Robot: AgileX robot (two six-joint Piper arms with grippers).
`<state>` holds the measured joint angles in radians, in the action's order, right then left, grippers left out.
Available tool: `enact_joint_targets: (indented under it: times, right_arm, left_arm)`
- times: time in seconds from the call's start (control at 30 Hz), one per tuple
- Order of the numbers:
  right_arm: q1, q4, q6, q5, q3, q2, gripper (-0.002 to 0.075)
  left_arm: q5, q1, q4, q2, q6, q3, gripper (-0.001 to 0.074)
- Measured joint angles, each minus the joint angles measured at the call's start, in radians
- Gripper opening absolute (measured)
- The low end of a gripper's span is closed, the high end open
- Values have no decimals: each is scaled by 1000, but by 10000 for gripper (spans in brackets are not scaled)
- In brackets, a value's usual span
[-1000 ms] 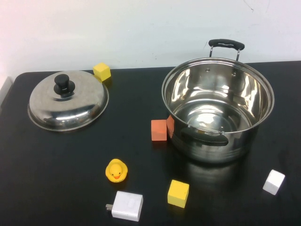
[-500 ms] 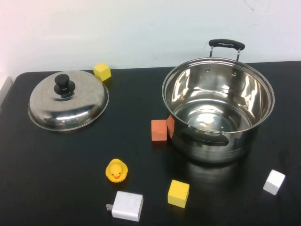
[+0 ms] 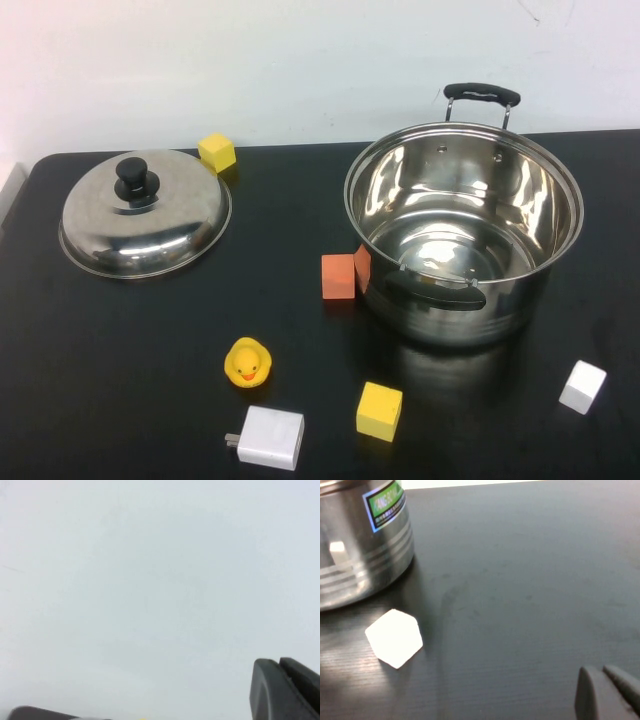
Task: Cover the pot
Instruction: Pick up the pot lid
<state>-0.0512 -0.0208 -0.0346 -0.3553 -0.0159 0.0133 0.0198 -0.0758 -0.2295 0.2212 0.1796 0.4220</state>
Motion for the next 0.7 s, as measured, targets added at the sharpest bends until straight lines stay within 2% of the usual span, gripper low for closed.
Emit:
enact_joint_targets:
  times: [0.3,0.4,0.5,0.7]
  right_arm:
    - [0,0,0,0,0,0,-2]
    - [0,0,0,0,0,0,-2]
    - [0,0,0,0,0,0,-2]
    - [0,0,0,0,0,0,-2]
  left_arm:
    - [313,0,151,368,-35,89,-1]
    - [410,0,188,526,-77,139,25]
    - [446,0,202,690,-94,218,114]
    - [414,0,204,997,-97,419,353]
